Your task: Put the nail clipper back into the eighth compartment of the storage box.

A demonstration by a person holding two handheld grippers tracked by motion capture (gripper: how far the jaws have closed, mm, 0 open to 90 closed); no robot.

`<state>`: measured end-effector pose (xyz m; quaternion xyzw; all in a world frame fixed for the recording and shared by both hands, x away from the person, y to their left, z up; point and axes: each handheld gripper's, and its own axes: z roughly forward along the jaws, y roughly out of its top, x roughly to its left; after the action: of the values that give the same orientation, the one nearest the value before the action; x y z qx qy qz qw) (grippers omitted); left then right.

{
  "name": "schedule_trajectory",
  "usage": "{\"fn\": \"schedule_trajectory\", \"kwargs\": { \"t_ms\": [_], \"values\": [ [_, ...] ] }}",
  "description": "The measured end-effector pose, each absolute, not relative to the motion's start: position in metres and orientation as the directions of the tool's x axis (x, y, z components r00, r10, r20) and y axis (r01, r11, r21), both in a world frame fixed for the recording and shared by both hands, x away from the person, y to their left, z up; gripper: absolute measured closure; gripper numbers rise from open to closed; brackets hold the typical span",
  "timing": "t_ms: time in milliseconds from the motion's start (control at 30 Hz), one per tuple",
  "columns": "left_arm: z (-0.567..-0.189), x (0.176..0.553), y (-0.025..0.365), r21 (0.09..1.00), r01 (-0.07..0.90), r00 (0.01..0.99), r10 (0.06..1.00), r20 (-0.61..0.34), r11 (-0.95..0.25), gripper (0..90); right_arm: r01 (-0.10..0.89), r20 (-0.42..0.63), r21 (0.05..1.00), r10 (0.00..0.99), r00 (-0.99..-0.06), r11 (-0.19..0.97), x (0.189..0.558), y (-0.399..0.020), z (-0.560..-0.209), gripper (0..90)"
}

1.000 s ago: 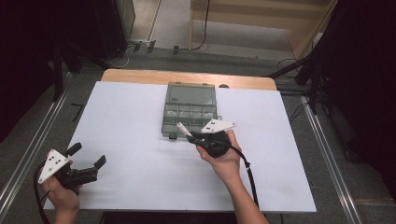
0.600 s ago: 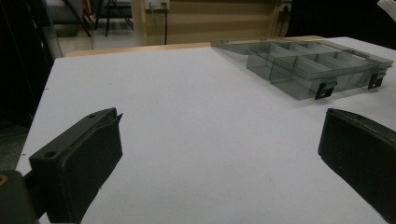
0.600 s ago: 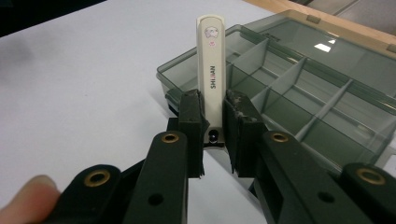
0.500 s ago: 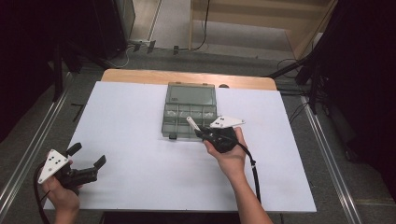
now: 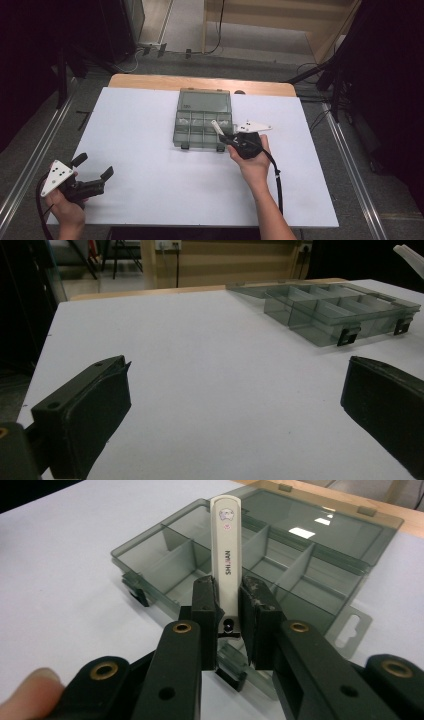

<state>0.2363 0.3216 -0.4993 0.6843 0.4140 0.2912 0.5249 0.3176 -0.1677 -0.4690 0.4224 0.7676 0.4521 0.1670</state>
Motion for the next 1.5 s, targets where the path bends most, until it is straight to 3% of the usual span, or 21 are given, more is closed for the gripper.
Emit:
{"fn": "schedule_trajectory", "kwargs": {
  "t_ms": [733,767,800,833,900,933,967,1067,1500],
  "values": [
    [-0.499,0.237,0.321,0.959,0.262,0.487,0.873,-0.036,-0.107,0.0,0.566,0.154,0.801,0.848,-0.507,0.193,0.331,-0.184,-0.494,78.7],
    [-0.499,0.237,0.321,0.959,0.262,0.487,0.873,-0.035,-0.108,0.0,0.569,0.156,0.801,0.852,-0.499,0.187,0.332,-0.185,-0.495,76.4],
    [-0.499,0.236,0.321,0.959,0.262,0.487,0.873,-0.036,-0.106,0.0,0.565,0.156,0.805,0.854,-0.497,0.181,0.332,-0.186,-0.495,68.0],
    [-0.499,0.236,0.321,0.959,0.262,0.487,0.873,-0.035,-0.107,0.0,0.551,0.170,0.818,0.847,-0.503,0.163,0.332,-0.187,-0.494,54.8],
    [-0.499,0.236,0.321,0.959,0.262,0.487,0.873,-0.036,-0.106,0.0,0.541,0.188,0.829,0.841,-0.507,0.141,0.330,-0.190,-0.492,37.0],
    [-0.499,0.236,0.321,0.959,0.262,0.487,0.873,-0.036,-0.106,0.0,0.541,0.188,0.829,0.841,-0.507,0.141,0.330,-0.190,-0.492,37.0],
    [-0.499,0.236,0.321,0.959,0.262,0.487,0.873,-0.036,-0.107,0.0,0.522,0.190,0.845,0.844,-0.501,0.119,0.327,-0.192,-0.489,15.5],
    [-0.499,0.236,0.321,0.959,0.262,0.487,0.873,-0.036,-0.106,0.0,0.501,0.171,0.858,0.859,-0.483,0.110,0.322,-0.195,-0.486,1.6],
    [-0.499,0.236,0.321,0.960,0.258,0.488,0.872,-0.032,-0.108,0.0,0.447,0.183,0.893,0.863,-0.471,0.055,0.295,-0.224,-0.484,0.0]
  ]
}}
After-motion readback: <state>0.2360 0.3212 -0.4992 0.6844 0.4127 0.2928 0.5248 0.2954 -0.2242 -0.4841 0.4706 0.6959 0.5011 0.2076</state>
